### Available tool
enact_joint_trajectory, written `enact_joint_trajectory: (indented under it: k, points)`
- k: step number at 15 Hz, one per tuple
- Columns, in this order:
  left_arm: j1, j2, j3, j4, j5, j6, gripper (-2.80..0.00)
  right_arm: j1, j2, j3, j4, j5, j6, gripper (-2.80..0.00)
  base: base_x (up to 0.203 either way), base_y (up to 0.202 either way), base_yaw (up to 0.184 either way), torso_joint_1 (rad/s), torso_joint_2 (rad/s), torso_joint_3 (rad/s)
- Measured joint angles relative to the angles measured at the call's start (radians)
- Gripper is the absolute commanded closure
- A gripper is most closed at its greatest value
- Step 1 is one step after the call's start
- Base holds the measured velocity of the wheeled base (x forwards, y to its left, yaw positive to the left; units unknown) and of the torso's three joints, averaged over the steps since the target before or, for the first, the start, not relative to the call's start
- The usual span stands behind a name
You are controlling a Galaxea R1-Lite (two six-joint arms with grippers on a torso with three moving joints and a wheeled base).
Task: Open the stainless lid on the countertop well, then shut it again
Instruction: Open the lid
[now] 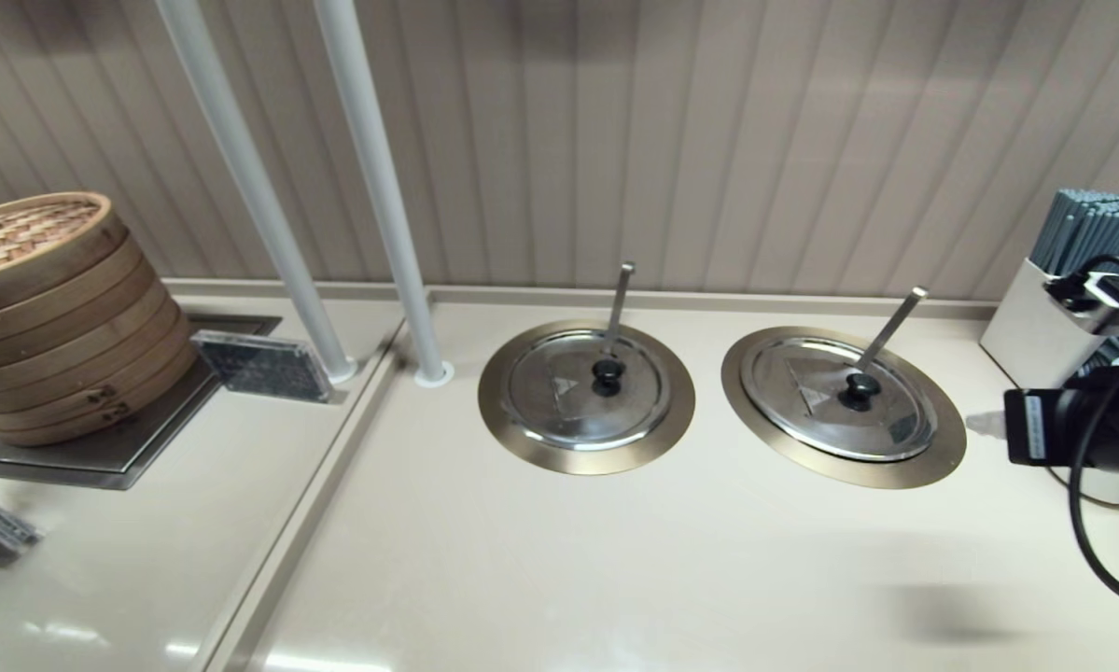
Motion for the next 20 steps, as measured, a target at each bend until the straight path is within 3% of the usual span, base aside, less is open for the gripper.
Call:
enact_joint_trajectory:
  k: [7,12,14,18,20]
  points:
    - [0.0,0.0,0.0,0.0,0.0,0.0,0.0,0.032,0.345,-0.076,-0.548,-0.021,0.002,-2.8,0.0,0.0,0.0,0.0,0.0,0.0]
    - [0.0,0.0,0.0,0.0,0.0,0.0,0.0,-0.016,0.556,-0.01,-1.031,-0.025,-0.021,-2.8,0.0,0.0,0.0,0.0,0.0,0.0]
    - [0.0,0.0,0.001,0.0,0.0,0.0,0.0,-0.055,0.63,-0.014,-1.103,-0.027,-0.023,-2.8,0.0,0.0,0.0,0.0,0.0,0.0]
    - [0.0,0.0,0.0,0.0,0.0,0.0,0.0,-0.101,0.724,-0.023,-1.109,-0.016,0.088,-2.8,0.0,0.0,0.0,0.0,0.0,0.0]
    - [0.0,0.0,0.0,0.0,0.0,0.0,0.0,-0.106,0.749,-0.023,-1.11,-0.017,0.093,-2.8,0.0,0.0,0.0,0.0,0.0,0.0]
